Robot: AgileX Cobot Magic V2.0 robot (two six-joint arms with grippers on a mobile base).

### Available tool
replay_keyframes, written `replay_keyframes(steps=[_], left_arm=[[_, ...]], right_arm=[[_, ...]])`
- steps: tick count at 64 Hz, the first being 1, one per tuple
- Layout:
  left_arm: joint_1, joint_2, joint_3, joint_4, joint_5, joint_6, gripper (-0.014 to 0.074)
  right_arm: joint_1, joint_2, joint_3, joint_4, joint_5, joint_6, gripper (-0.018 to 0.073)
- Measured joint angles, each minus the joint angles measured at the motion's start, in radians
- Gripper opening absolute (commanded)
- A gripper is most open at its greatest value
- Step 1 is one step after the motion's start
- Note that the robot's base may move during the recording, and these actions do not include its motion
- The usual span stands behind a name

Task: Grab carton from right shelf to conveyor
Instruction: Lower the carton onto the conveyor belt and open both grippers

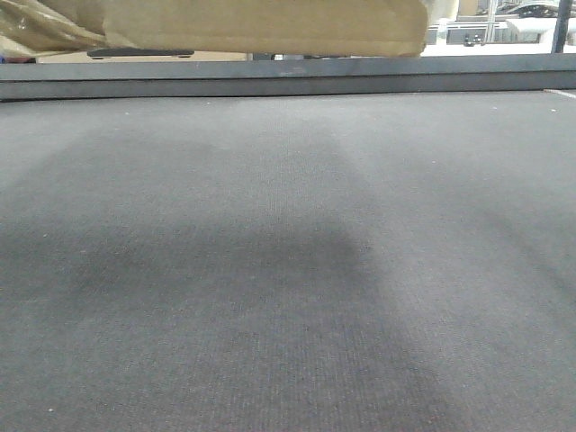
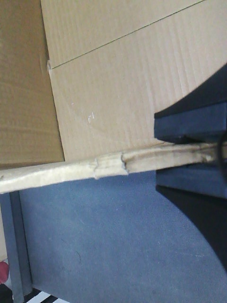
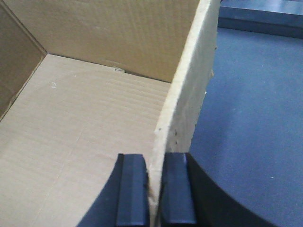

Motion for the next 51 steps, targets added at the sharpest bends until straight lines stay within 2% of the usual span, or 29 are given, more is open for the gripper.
replay_keyframes(steps=[30,38,46,51], left_arm=[[0.000,0.000,0.000,-0.006,-0.025,0.000,-0.0016],[0.005,0.020,0.000,-0.083,-0.043,0.000,-0.0016],[0.011,0.096,-0.003,-0.160,-0.071,0.000,-0.0016],[0.011,0.161,-0.003,-0.181,-0.101,0.000,-0.0016]], right_arm=[[0.000,0.000,0.000,0.000,0.002,0.000,-0.0062],[-0.020,0.000,0.000,-0.009,0.041,0.000,-0.0062],[-0.086,0.011,0.000,-0.015,0.094,0.000,-0.0062],[-0.127,0.033,0.000,-0.017,0.112,0.000,-0.0062]])
